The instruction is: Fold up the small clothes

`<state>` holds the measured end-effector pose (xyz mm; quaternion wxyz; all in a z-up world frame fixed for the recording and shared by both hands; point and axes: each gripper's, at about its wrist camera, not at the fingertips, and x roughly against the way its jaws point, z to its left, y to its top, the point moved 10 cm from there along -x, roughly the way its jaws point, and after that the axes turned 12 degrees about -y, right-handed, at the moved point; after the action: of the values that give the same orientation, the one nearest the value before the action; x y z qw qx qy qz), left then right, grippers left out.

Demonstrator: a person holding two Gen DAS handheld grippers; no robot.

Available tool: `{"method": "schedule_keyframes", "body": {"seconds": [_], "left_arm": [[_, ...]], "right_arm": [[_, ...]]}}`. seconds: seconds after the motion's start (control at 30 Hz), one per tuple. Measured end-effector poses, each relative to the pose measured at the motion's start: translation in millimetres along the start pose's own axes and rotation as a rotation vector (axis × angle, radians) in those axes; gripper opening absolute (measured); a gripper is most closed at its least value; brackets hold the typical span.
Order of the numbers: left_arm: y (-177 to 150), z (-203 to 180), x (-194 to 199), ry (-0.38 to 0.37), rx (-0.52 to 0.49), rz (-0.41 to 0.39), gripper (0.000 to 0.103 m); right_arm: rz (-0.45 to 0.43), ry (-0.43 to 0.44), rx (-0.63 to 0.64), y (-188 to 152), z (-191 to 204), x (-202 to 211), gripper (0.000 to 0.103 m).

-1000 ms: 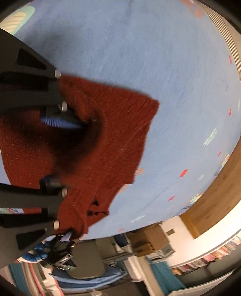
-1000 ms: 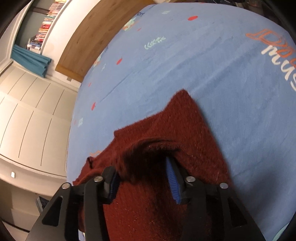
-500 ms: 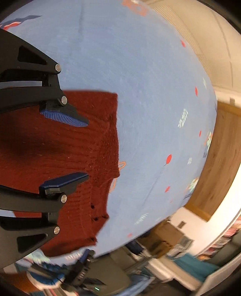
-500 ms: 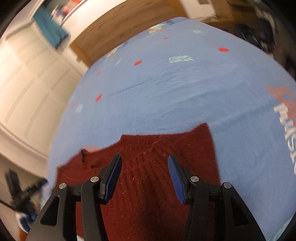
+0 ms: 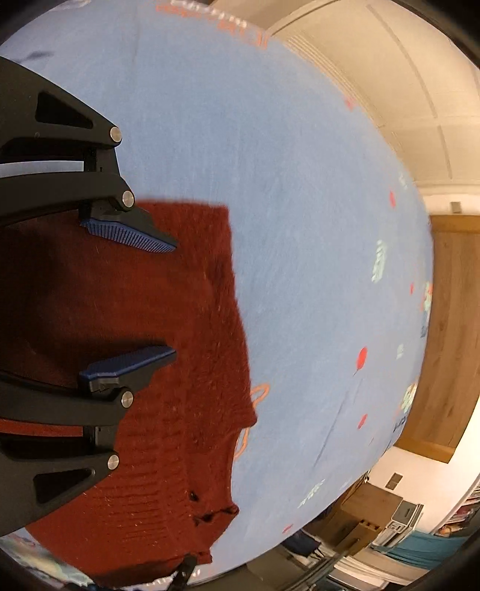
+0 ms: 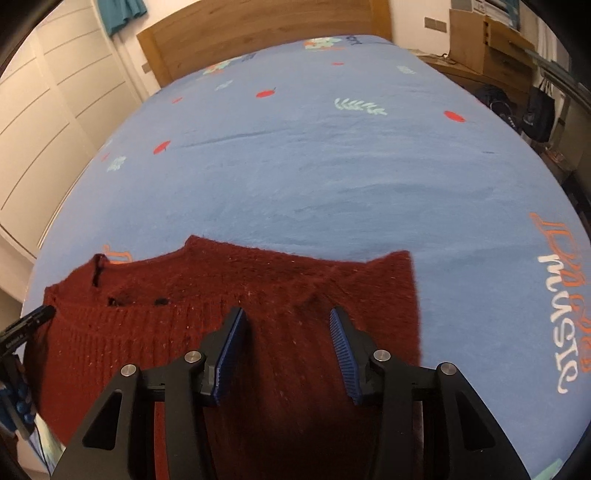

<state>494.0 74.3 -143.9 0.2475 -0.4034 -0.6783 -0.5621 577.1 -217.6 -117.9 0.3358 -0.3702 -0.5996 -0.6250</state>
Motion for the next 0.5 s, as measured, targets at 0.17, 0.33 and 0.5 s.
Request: {"method": "schedule_keyframes", "body": {"seconds": [0.17, 0.33, 0.5], "left_arm": [[-10, -20, 30, 0.024, -0.068, -0.066, 0.048], [-35, -41, 35, 0.046, -0.063, -0.103, 0.048], [-60, -49, 24, 0.085, -0.068, -0.095, 0.048]], "right_arm": [[-0.072, 0.011, 0.023, -8, 8, 40, 0.050], [-0.111, -0.026, 0.120, -41, 27, 55, 0.051], [-0.086, -0.071, 0.132, -71, 20, 39, 0.053]]}}
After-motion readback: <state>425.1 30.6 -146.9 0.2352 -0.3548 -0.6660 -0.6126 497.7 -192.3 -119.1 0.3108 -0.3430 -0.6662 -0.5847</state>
